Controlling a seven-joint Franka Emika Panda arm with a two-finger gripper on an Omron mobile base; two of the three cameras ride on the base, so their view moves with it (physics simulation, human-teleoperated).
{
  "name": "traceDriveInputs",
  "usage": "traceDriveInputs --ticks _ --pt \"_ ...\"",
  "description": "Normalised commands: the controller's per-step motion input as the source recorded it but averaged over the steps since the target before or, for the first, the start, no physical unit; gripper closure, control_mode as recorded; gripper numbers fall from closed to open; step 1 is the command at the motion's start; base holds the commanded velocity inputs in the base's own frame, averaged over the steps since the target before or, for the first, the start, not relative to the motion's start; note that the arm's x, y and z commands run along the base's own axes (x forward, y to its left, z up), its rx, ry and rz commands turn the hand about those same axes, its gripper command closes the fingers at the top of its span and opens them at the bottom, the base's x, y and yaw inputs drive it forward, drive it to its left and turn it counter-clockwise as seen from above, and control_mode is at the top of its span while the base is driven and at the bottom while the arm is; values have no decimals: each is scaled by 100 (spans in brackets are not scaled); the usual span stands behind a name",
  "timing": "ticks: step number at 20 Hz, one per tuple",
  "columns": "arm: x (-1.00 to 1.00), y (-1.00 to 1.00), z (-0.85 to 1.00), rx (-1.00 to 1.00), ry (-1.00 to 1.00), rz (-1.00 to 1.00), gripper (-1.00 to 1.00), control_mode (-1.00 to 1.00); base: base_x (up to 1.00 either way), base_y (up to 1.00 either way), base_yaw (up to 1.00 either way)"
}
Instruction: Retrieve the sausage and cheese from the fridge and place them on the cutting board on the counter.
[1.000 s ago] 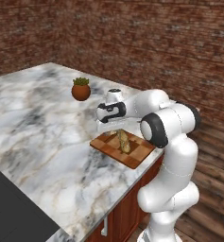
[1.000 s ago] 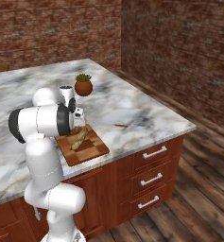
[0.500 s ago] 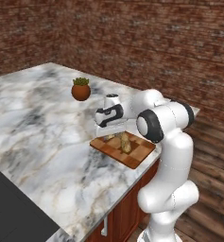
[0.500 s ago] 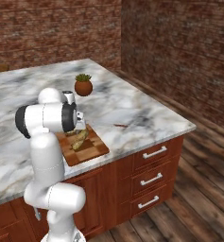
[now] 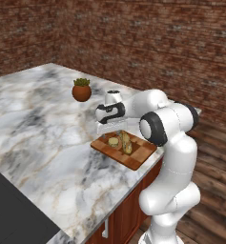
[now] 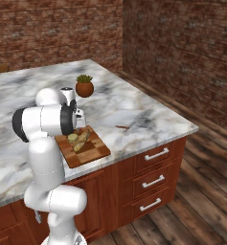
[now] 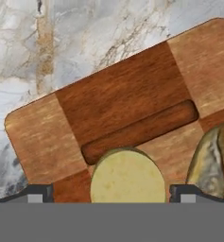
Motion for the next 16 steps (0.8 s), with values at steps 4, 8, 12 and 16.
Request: traceDriveInputs --ticks 4,8,12,16 --pt "-37 -2 94 0 -5 2 -100 -100 0 0 0" --pt "-86 -31 100 0 -13 0 -100 -100 0 0 0" --pt "-100 -45 100 3 -15 0 -100 -100 0 0 0" --pt "-100 -47 100 7 -10 0 -100 -100 0 0 0"
